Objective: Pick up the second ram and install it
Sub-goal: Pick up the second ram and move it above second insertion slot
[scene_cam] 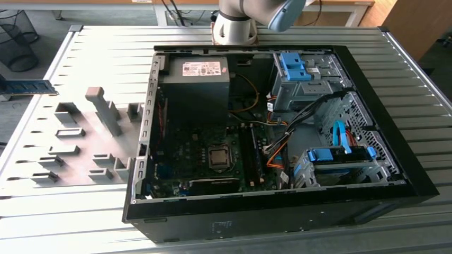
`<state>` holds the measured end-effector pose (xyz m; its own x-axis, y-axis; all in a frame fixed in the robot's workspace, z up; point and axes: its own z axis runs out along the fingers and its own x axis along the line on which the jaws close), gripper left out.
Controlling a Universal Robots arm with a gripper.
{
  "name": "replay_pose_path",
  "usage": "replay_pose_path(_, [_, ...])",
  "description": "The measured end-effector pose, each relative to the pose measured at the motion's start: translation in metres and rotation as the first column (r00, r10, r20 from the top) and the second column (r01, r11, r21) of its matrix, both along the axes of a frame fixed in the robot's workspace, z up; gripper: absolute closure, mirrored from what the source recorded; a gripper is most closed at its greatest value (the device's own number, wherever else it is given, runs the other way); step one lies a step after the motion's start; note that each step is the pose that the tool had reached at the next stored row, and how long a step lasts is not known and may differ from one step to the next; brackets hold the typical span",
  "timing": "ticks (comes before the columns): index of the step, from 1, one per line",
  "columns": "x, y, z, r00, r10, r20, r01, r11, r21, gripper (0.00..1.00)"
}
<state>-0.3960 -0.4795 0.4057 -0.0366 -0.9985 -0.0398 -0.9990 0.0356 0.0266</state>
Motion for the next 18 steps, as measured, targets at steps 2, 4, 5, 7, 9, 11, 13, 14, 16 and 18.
replay_pose_path(2, [0.0009, 0.0000, -0.0002, 1.0000, 0.000, 0.0002, 0.000, 1.0000, 0.0002, 0.86])
replay_pose_path(4, [0.0016, 0.0000, -0.0002, 1.0000, 0.000, 0.0002, 0.000, 1.0000, 0.0002, 0.86])
replay_pose_path(5, [0.0019, 0.0000, -0.0002, 1.0000, 0.000, 0.0002, 0.000, 1.0000, 0.0002, 0.86])
replay_pose_path(7, [0.0024, 0.0000, -0.0001, 1.0000, 0.000, 0.0002, 0.000, 1.0000, 0.0001, 0.86])
replay_pose_path(9, [0.0028, 0.0000, -0.0002, 1.0000, 0.000, 0.0003, 0.000, 1.0000, 0.0002, 0.86])
replay_pose_path(11, [0.0032, 0.0000, -0.0001, 1.0000, 0.000, 0.0001, 0.000, 1.0000, 0.0001, 0.86])
replay_pose_path(13, [0.0051, 0.0000, -0.0002, 1.0000, 0.000, 0.0002, 0.000, 1.0000, 0.0002, 0.86])
replay_pose_path(14, [0.0059, 0.0000, -0.0002, 1.0000, 0.000, 0.0002, 0.000, 1.0000, 0.0002, 0.86])
replay_pose_path(16, [0.0062, 0.0000, -0.0002, 1.0000, 0.000, 0.0002, 0.000, 1.0000, 0.0002, 0.86])
replay_pose_path(18, [0.0071, 0.0000, -0.0001, 1.0000, 0.000, 0.0001, 0.000, 1.0000, 0.0001, 0.86])
